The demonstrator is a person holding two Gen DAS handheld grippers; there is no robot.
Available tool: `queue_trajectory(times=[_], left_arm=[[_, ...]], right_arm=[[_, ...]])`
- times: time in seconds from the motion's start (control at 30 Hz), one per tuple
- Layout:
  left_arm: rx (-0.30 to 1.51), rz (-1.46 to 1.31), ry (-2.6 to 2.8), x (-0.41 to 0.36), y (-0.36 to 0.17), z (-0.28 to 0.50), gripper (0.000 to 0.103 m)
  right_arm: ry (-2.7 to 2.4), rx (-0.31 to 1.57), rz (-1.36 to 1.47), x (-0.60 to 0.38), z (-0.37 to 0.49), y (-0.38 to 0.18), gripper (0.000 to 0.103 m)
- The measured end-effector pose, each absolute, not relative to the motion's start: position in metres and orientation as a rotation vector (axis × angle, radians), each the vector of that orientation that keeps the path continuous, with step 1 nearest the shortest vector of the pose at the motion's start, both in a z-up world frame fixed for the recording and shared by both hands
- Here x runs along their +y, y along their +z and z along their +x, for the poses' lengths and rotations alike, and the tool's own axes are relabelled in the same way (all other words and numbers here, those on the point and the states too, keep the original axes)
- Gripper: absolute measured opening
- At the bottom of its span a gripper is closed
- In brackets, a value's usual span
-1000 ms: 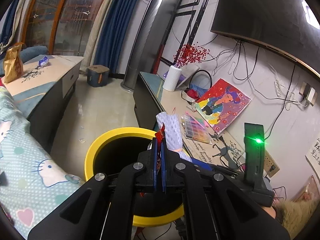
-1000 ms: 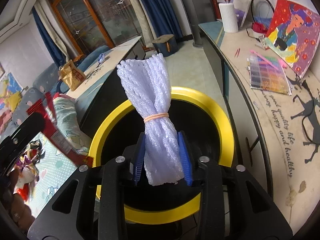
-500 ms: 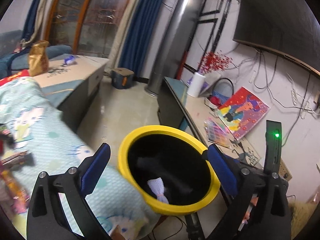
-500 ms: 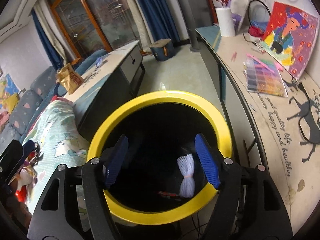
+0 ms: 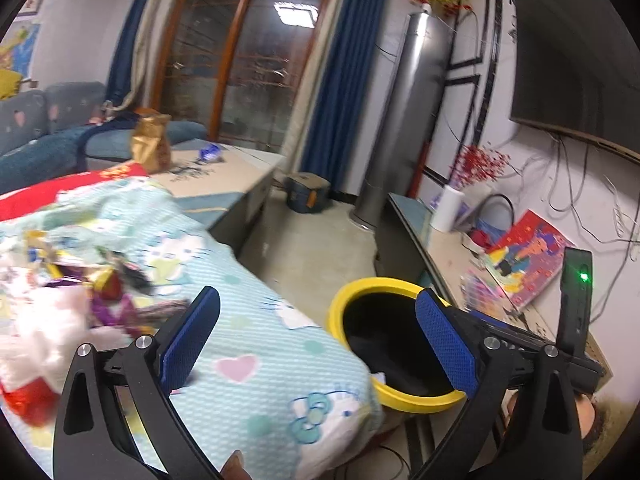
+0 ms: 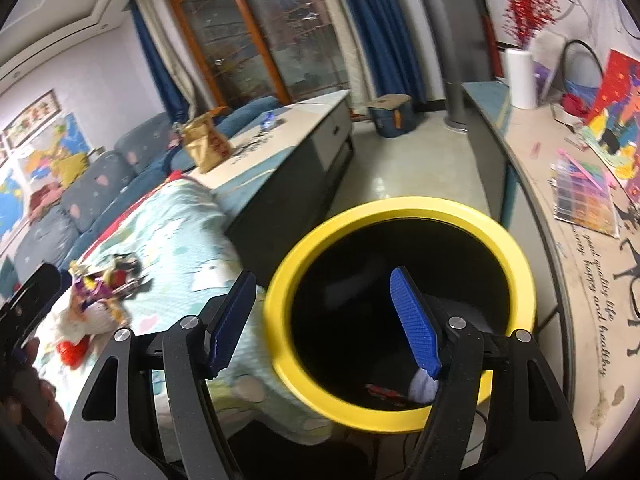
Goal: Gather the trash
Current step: 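Move both tools back over the remaining trash on the bedspread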
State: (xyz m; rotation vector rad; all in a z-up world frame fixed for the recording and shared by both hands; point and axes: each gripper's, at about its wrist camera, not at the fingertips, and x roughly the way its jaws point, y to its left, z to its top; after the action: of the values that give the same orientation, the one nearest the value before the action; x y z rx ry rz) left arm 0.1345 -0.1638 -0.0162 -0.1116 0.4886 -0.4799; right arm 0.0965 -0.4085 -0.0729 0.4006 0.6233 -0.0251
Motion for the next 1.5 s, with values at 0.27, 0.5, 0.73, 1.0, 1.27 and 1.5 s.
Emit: queue_trajectory(times=[0.27, 0.5, 0.73, 1.0, 1.27, 1.5], left_arm=[[0.446, -0.142, -0.411, -0.129, -0.007, 0.122, 0.095], [0.426, -0.152, -0.355, -0.104, -0.001, 0.115, 0.095], [0.424, -0.179, -0.291, -0.072, -0.001, 0.109, 0.095], [0.420, -0.200, -0.223, -0.036, -0.003, 0.102, 0.095], [0.409, -0.214, -0.155, -0.001, -0.005, 0.095, 0.095], [0.422, -0.235, -0.105, 0.037, -0.011, 0.093, 0.095]], right_arm=[[0.075, 0.603, 0.346, -0.374, 0.091, -0.058, 0.062], [0.166, 0.581, 0.291, -0.346, 0.085, -0.045, 0.070], [0.262, 0.588, 0.235, -0.313, 0.082, -0.037, 0.070], [0.349, 0.593, 0.191, -0.283, 0.080, -0.028, 0.070], [0.452, 0.605, 0.161, -0.247, 0.080, -0.022, 0.073], [0.526, 0.621, 0.145, -0.219, 0.089, -0.016, 0.073]])
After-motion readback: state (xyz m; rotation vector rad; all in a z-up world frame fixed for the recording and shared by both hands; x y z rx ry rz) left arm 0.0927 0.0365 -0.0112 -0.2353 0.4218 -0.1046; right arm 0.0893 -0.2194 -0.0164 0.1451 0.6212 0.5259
